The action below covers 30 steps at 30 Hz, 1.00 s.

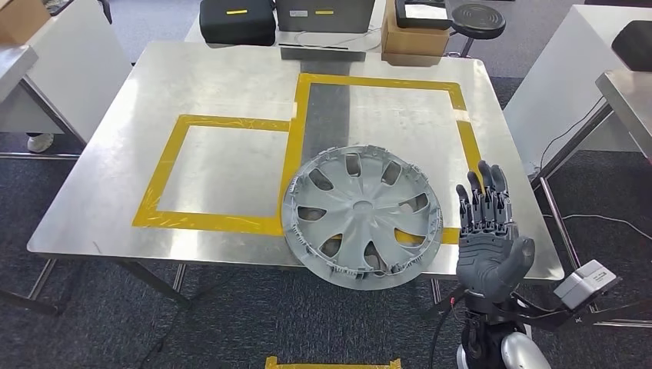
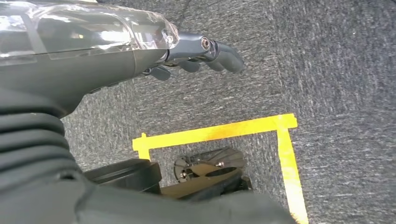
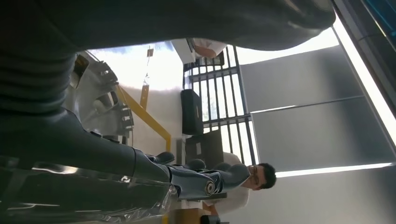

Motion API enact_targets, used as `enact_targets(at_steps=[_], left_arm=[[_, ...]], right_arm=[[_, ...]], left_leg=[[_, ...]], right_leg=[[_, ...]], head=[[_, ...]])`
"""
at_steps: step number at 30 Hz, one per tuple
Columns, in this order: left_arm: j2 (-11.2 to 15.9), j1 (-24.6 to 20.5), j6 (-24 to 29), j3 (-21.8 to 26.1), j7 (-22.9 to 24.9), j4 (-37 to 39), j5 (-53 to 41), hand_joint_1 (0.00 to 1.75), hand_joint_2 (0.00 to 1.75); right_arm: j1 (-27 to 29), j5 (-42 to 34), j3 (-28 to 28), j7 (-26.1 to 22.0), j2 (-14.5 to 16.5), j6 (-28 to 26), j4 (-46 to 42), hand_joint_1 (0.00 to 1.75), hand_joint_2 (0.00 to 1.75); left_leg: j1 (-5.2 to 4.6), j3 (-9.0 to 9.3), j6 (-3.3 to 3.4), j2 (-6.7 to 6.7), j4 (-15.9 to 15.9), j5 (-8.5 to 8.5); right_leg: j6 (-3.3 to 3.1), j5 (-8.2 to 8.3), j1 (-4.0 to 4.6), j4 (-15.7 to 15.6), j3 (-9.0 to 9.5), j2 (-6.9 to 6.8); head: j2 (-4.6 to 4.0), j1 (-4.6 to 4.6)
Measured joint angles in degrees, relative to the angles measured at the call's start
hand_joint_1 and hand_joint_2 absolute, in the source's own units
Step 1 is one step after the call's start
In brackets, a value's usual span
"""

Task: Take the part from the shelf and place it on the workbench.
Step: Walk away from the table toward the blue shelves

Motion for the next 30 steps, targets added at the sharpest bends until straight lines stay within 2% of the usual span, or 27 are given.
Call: enact_targets(at_steps=[2,5,7,8,10,11,12,13,14,16,17,19,21,22,23,24,26,27,28,29,30], left_arm=[[0.0,0.0,0.0,0.0,0.4,0.0,0.0,0.00,0.00],[0.1,0.0,-0.1,0.0,0.6,0.0,0.0,0.00,0.00],[0.2,-0.1,-0.1,0.0,0.8,0.0,0.0,0.00,0.00],[0.2,-0.1,-0.1,0.0,0.9,0.0,0.0,0.00,0.00],[0.2,-0.1,-0.2,0.0,1.2,0.0,0.0,0.00,0.00],[0.2,-0.1,-0.2,0.0,1.3,0.0,0.0,0.00,0.00],[0.2,-0.1,-0.2,0.0,1.3,0.0,0.1,0.00,0.00],[0.2,-0.1,-0.2,0.0,1.4,0.0,0.1,0.00,0.00],[0.2,-0.1,-0.2,0.0,1.4,0.0,0.1,0.00,0.00],[0.1,-0.2,-0.2,0.0,1.4,0.0,0.1,0.00,0.00],[0.0,-0.2,-0.2,0.0,1.4,0.0,0.1,0.00,0.00],[-0.1,-0.2,-0.1,0.0,1.3,0.0,0.2,0.00,0.00],[-0.1,-0.2,-0.1,0.0,1.3,0.0,0.4,0.00,0.00],[-0.1,-0.2,-0.1,0.0,1.3,0.0,0.4,0.00,0.00],[-0.1,-0.2,-0.1,0.0,1.3,0.0,0.5,0.00,0.00],[-0.1,-0.2,-0.1,0.0,1.3,0.0,0.5,0.00,0.00],[-0.1,-0.2,-0.1,0.0,1.4,0.0,0.6,0.00,0.00],[-0.1,-0.2,-0.1,0.0,1.4,0.0,0.6,0.00,0.00],[-0.1,-0.2,-0.1,0.0,1.4,0.0,0.6,0.00,0.00],[-0.1,-0.2,-0.1,0.0,1.4,0.0,0.6,0.00,0.00],[-0.1,-0.2,-0.1,0.0,1.4,0.0,0.6,0.00,0.00]], right_arm=[[0.0,0.0,0.3,0.0,0.2,0.1,0.0,0.00,0.00],[-0.1,0.0,0.8,0.0,0.4,0.1,0.0,0.00,0.00],[-0.1,0.0,1.0,0.0,0.5,0.3,0.0,0.00,0.00],[-0.2,0.0,1.1,0.0,0.5,0.4,0.0,0.00,0.00],[-0.3,0.0,1.4,0.0,0.6,0.5,0.0,0.00,0.00],[-0.3,-0.1,1.5,0.0,0.7,0.6,0.1,0.00,0.00],[-0.3,-0.1,1.6,0.0,0.7,0.7,0.1,0.00,0.00],[-0.3,-0.1,1.7,0.0,0.7,0.7,0.2,0.00,0.00],[-0.3,-0.2,1.9,0.0,0.8,0.8,0.2,0.00,0.00],[-0.6,-0.2,2.1,0.0,0.9,1.0,0.2,0.00,0.00],[-0.8,-0.2,2.3,0.0,0.9,1.0,0.2,0.00,0.00],[-1.2,-0.4,2.4,0.0,1.0,1.1,0.2,0.00,0.00],[-1.7,-0.6,2.6,0.2,1.0,1.2,0.2,0.00,0.00],[-1.9,-0.6,2.6,0.3,1.1,1.3,0.2,0.00,0.00],[-2.1,-0.7,2.7,0.5,1.2,1.3,0.2,0.00,0.00],[-2.2,-0.7,2.8,0.5,1.2,1.3,0.2,0.00,0.00],[-2.3,-0.7,2.8,0.6,1.4,1.4,0.3,0.00,0.00],[-2.3,-0.7,2.9,0.7,1.4,1.4,0.4,0.00,0.00],[-2.3,-0.7,2.9,0.7,1.5,1.4,0.5,0.00,0.00],[-2.3,-0.7,3.0,0.7,1.5,1.4,0.5,0.00,0.00],[-2.3,-0.7,3.0,0.7,1.6,1.4,0.6,0.00,0.00]], left_leg=[[-0.19,-0.01,0.17,0.00,0.0,-0.08],[-0.32,0.00,0.66,-0.01,-0.1,0.07],[-0.07,0.15,1.19,0.04,-0.6,0.49],[0.07,0.22,1.41,0.08,-0.9,0.66],[0.04,0.23,1.60,0.18,-1.1,0.79],[-0.04,0.21,1.62,0.22,-1.1,0.81],[-0.13,0.20,1.62,0.24,-1.1,0.84],[-0.19,0.20,1.59,0.24,-1.0,0.88],[-0.24,0.22,1.51,0.21,-1.0,0.95],[-0.28,0.20,1.18,0.12,-1.0,1.16],[-0.27,0.06,0.87,0.07,-1.0,1.35],[-0.13,-0.32,0.02,0.05,-1.1,1.91],[0.00,-0.57,-0.90,0.03,-1.0,2.21],[0.07,-0.79,-1.29,0.01,-0.6,1.56],[0.14,-1.23,-1.62,-0.04,0.6,0.05],[0.28,-1.98,-1.89,-0.10,2.9,-2.25],[0.46,-3.79,-2.42,-0.20,9.5,-6.85],[0.54,-4.18,-2.65,-0.22,11.9,-7.86],[0.64,-3.80,-2.86,-0.21,12.7,-7.71],[0.78,-2.40,-3.04,-0.18,11.5,-6.53],[0.95,-0.06,-3.20,-0.14,8.4,-4.88]], right_leg=[[0.12,0.02,-0.14,-0.1,0.00,0.00],[0.68,0.27,-0.35,-0.3,0.11,0.05],[0.87,-0.79,-0.35,0.7,-0.23,0.09],[0.86,-2.28,-0.33,2.7,-1.01,0.11],[0.82,-6.19,-0.30,9.6,-3.80,0.11],[0.82,-7.55,-0.30,13.1,-5.25,0.11],[0.78,-7.89,-0.30,15.2,-6.15,0.11],[0.66,-7.04,-0.29,15.4,-6.23,0.11],[0.44,-5.18,-0.26,13.4,-5.40,0.11],[-0.28,-1.17,-0.07,6.3,-2.26,0.16],[-0.59,0.01,0.11,3.2,-0.97,0.19],[-0.99,0.43,0.51,0.7,-0.11,0.24],[-1.54,1.11,0.64,0.1,-0.40,0.07],[-1.94,1.56,0.58,-0.2,-0.59,-0.07],[-2.39,2.09,0.49,-0.5,-0.88,-0.25],[-2.70,2.56,0.42,-0.7,-1.24,-0.44],[-2.97,3.32,0.50,-0.6,-2.34,-0.62],[-2.94,3.65,0.52,-0.4,-2.93,-0.72],[-2.83,3.94,0.50,-0.2,-3.51,-0.80],[-2.66,4.18,0.43,0.0,-4.06,-0.86],[-2.47,4.35,0.32,0.4,-4.59,-0.88]], head=[[0.00,-0.02],[0.00,-0.09],[0.00,0.03],[0.00,0.22],[0.00,0.61],[0.00,0.73],[0.00,0.77],[0.00,0.78],[0.00,0.80],[0.00,0.82],[0.00,0.79],[0.00,0.71],[0.00,0.68],[0.00,0.55],[0.00,0.26],[0.00,-0.14],[0.00,-1.01],[0.00,-1.28],[0.00,-1.48],[0.00,-1.62],[0.00,-1.74]])
